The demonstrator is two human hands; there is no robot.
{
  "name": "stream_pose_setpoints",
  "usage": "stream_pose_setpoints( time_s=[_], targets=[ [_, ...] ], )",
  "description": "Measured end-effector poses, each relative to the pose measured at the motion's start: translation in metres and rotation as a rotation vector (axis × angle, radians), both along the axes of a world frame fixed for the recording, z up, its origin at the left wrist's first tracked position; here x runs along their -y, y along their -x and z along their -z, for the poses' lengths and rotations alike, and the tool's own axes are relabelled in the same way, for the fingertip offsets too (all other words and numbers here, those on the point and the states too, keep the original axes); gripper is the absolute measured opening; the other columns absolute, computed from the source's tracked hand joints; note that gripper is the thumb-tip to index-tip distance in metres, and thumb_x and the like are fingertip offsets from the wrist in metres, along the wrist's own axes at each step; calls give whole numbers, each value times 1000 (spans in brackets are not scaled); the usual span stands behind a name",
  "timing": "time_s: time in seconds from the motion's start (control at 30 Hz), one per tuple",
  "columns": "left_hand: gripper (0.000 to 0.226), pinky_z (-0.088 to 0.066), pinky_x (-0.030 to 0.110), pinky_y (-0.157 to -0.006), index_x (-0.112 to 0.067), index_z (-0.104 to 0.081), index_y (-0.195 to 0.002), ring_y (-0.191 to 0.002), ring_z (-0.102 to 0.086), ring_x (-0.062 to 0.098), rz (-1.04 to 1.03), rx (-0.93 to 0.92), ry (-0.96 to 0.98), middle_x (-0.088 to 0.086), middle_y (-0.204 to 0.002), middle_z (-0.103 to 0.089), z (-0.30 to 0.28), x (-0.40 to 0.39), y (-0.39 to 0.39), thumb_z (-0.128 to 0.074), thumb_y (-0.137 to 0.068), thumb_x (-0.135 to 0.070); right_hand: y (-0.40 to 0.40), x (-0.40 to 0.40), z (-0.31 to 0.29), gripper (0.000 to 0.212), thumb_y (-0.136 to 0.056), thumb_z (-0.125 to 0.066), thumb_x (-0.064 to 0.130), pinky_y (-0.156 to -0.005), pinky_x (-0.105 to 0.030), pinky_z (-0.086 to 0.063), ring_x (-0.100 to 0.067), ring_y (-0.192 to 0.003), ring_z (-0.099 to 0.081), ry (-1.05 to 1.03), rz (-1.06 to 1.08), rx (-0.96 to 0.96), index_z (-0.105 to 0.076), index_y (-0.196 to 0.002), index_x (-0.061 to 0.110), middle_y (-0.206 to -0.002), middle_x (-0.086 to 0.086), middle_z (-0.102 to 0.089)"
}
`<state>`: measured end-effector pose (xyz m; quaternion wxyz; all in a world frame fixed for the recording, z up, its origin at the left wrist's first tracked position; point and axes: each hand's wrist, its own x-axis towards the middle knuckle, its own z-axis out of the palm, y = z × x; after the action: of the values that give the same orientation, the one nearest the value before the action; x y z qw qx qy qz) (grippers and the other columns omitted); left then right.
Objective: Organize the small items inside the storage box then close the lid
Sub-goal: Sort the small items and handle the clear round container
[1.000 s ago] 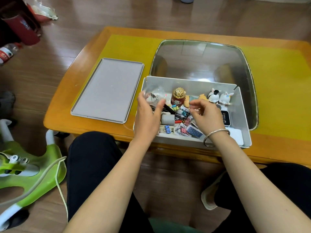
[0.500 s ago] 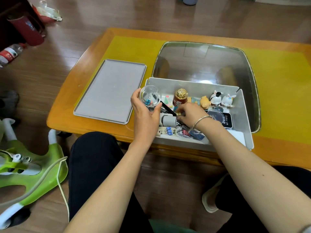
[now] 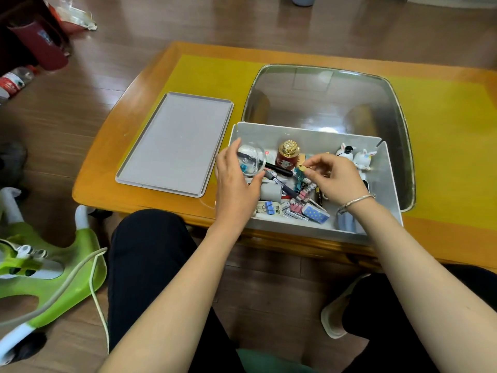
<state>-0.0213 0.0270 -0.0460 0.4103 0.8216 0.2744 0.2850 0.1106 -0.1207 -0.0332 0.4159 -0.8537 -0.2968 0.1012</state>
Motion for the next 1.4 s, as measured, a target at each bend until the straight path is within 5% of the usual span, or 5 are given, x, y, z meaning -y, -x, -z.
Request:
stream_pose_setpoints(
  time_s=[0.23, 0.47, 1.0, 1.17, 1.4],
  targets=[
    [69, -44, 27, -100, -18, -33, -137, -125, -42, 13, 10, 2, -28, 0, -135, -36, 3, 0, -1, -74, -82, -24, -6, 19, 2, 12, -87, -61, 9, -67, -29, -42, -16, -67, -49, -130, 100, -52, -67, -77, 5, -70, -16, -59],
    [70, -40, 25, -97, -19, -32, -139, -128, -40, 15, 12, -74, -83, 1, -139, -38, 4, 2, -2, -71, -83, -33, -11, 29, 8, 2, -84, -64, 3, -57, -17, -50, -3, -53, -51, -93, 160, -105, -65, -85, 1, -65, -3, -57],
    [71, -43, 24, -99, -25, -39, -139, -127, -42, 11, 89, -101, -162, -4, -138, -45, 1, 2, 1, -77, -79, -24, -4, 16, 15, 13, -80, -72, 23, -74, -32, -48, -20, -76, -58, 473, 42, 17, -67, -72, 13, -77, -6, -66],
    [72, -34, 4, -85, -25, -40, -139, -123, -44, 7, 85, -90, -145, -5, -137, -45, -1, 4, 2, -78, -77, -29, -3, 28, 13, 13, -79, -72, 19, -58, -22, -35, -12, -58, -48, 325, 90, -34, -63, -70, 16, -56, 7, -50],
    [72, -36, 29, -94, -20, -46, -132, -120, -52, 17, 161, -98, -286, -2, -134, -53, -6, 15, 1, -83, -71, -18, 10, 44, 2, 8, -83, -69, 14, -56, -34, -46, -13, -48, -43, -3, 172, -36, -67, -75, 12, -53, 1, -46]
  ],
)
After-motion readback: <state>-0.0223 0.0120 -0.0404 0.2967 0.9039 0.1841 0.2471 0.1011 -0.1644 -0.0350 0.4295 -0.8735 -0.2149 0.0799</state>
